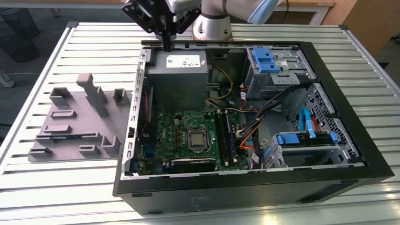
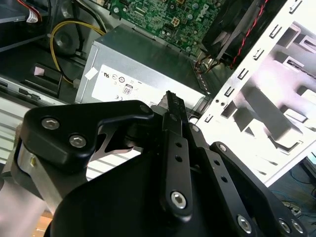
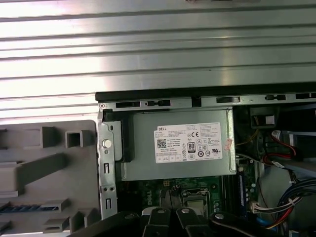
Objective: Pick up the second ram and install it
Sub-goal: 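Reach for the second ram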
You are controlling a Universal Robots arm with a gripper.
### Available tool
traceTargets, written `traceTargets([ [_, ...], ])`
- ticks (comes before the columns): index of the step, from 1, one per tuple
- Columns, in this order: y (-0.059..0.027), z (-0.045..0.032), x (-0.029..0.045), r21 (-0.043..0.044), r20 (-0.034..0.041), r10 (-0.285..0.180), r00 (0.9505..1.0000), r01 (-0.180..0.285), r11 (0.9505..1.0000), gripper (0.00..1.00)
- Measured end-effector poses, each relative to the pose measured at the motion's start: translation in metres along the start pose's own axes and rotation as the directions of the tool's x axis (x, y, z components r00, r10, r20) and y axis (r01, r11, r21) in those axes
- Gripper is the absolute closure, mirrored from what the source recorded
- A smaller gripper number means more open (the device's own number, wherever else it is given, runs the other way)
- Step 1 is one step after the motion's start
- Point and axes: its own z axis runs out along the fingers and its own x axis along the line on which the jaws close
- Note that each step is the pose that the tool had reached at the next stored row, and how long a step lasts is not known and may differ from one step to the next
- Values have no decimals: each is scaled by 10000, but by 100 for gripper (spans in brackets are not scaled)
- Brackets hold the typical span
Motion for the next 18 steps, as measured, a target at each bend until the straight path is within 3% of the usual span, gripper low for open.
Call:
traceTargets([
  [18, -8, 3, 107, 0, 0, -1, 10000, 1, 10000, 89],
])
